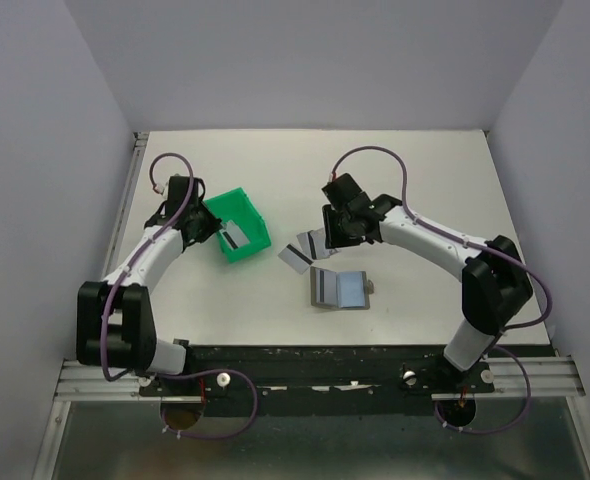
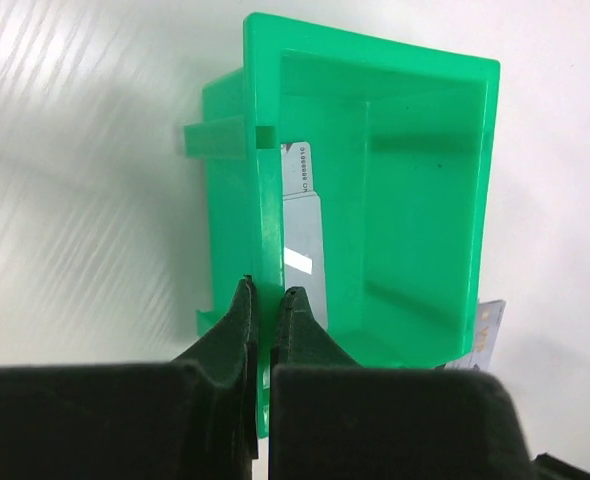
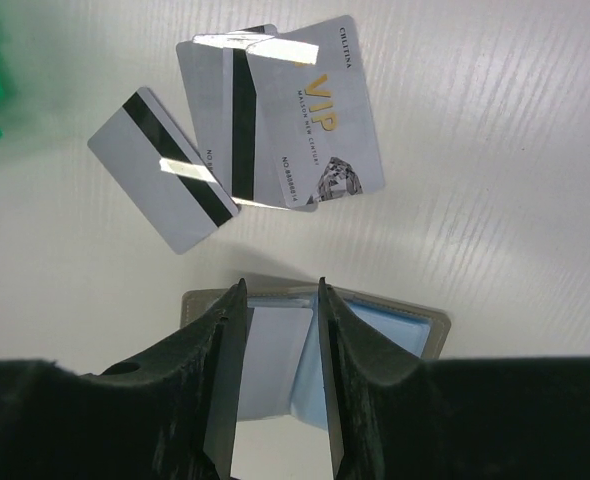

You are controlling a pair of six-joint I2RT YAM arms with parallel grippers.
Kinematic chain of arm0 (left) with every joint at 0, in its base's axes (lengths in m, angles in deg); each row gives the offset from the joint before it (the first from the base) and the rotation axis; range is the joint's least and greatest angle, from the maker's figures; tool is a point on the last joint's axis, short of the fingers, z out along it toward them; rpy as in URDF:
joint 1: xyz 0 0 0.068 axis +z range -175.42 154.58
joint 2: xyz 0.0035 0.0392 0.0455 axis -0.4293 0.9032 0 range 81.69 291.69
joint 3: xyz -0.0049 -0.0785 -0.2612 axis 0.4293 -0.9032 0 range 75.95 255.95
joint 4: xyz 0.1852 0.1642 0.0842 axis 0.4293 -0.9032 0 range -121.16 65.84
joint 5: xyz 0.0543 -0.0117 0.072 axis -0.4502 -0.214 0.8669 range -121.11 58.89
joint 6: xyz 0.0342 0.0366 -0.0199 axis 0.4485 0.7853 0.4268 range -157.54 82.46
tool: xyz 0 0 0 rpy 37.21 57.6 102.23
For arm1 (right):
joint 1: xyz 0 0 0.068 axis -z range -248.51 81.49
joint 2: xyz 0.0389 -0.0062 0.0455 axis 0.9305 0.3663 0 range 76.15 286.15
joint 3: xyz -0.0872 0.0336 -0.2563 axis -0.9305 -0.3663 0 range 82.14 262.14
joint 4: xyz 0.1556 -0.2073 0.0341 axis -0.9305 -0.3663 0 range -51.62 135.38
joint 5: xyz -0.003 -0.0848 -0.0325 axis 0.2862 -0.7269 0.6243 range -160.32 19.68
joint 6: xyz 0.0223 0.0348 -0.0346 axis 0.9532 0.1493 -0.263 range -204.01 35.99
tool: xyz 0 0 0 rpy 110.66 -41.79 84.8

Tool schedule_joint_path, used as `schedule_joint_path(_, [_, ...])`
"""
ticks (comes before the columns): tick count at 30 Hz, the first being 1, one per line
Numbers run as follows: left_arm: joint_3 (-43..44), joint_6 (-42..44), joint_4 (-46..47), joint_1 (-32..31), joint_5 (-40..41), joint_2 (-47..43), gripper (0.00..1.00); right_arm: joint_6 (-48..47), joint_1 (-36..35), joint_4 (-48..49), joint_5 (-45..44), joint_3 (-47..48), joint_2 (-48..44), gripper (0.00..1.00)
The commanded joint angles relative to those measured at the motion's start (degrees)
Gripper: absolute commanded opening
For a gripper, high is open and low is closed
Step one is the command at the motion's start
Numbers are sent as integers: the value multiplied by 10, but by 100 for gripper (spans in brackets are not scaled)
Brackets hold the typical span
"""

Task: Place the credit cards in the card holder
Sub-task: Place the storage box at the center of the board, then pick up the credit card from the center of the board.

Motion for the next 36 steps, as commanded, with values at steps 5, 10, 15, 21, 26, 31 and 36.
schedule_joint_path(5, [150,63,32,15,-94,140,53,0,4,31,3,-41,-41,43])
schedule_joint_path(10, [135,65,17,14,-79,98,84,-29,3,56,39,-47,-36,43])
schedule_joint_path(15, [60,64,16,7,-81,8,81,-74,3,61,92,6,15,43])
schedule_joint_path(21, [-70,37,38,-34,-100,-108,53,-143,2,60,158,91,101,42])
schedule_joint_path(26, [-148,14,36,-79,-89,-192,39,-163,2,51,184,136,161,41])
schedule_joint_path(31, [-188,0,28,-92,-92,-229,32,-175,-7,35,189,164,208,41])
schedule_joint_path(36, [-197,0,18,-96,-93,-236,25,-180,-11,32,179,169,240,41])
